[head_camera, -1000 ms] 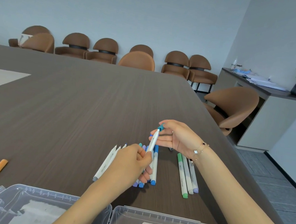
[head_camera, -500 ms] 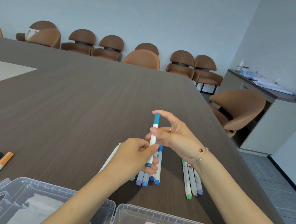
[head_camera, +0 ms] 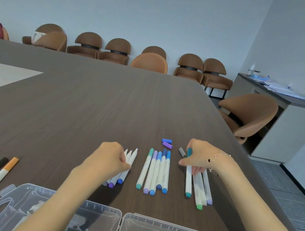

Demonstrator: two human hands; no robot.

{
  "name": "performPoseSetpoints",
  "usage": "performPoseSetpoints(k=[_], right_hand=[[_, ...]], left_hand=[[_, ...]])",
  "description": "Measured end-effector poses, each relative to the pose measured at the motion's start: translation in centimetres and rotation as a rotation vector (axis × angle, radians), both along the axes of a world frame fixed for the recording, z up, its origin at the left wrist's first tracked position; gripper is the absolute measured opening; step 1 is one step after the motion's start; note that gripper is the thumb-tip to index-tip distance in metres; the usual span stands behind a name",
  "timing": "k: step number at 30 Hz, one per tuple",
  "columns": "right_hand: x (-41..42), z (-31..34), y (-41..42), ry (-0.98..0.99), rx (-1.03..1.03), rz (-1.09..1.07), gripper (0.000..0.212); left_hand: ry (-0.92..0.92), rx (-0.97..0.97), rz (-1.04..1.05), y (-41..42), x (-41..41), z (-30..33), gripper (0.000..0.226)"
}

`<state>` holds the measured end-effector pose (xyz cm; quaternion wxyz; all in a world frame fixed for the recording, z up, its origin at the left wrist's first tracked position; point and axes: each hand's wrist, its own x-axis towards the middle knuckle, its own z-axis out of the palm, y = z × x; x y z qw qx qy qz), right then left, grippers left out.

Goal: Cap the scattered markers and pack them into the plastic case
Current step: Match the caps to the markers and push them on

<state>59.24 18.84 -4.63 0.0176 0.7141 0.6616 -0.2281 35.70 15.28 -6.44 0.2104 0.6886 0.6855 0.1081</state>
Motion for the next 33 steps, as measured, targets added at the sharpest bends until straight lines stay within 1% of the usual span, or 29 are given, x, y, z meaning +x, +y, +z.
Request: performPoseSetpoints(k=[2,4,5,7,9,11,14,17,20,25,26,28,30,33], right_hand=[[-0.5,-0.5,0.2,-0.054,-0.012,0.002,0.050],[-0.7,-0.5,0.1,-0.075,-0.015,-0.010,0.047],[-0.7,-0.5,0.2,-0.113,0.035,-0.013,0.045],[-0.4,-1.0,0.7,-0.171,0.232,-0.027,0.038],[-0.4,-1.6,1.5,-0.064,0.406,-0.042,0.031],[-0.5,-2.7,2.5,0.018,0.495,0.025,0.029],[-0.4,-3.9,4.1,-0.045,0.536,0.200,0.030],[-0.6,-4.4,5.5,-0.057,0.528,0.279,0.032],[-0.9,-4.6,6.6,-0.122,0.516,0.281,0.031],[-0.9,-5.2,6.9,-0.106,0.538,0.226,0.017],[-0.8,-5.4,6.9,-0.075,0.562,0.231,0.016],[-0.8,-5.5,6.8,0.100,0.606,0.204,0.024],[-1.0,-5.0,6.4,0.354,0.599,0.154,0.027],[-1.7,-4.0,5.4,0.763,0.517,0.086,0.022]], left_hand=[[0.044,0.005,0.005,0.2,0.6,-0.8,0.025],[0.081,0.039,0.030,0.4,1.0,-1.5,0.027],[0.100,0.053,0.040,0.6,1.1,-1.8,0.028],[0.130,0.066,0.052,0.7,1.5,-2.3,0.029],[0.123,0.074,0.049,0.4,2.0,-2.5,0.027],[0.076,0.078,0.046,0.2,2.5,-2.8,0.022],[-0.056,0.071,0.042,-0.1,2.7,-2.5,0.027],[-0.188,0.053,0.040,0.3,2.0,-1.6,0.027],[-0.274,0.045,0.050,0.5,1.3,-1.1,0.021],[-0.342,0.046,0.049,0.9,0.8,-1.1,0.015],[-0.345,0.046,0.035,0.9,0.8,-1.2,0.015],[-0.354,0.040,0.008,0.8,0.9,-1.2,0.013],[-0.346,0.034,-0.012,0.8,1.1,-1.3,0.012],[-0.339,0.017,-0.027,0.8,1.1,-1.2,0.011]])
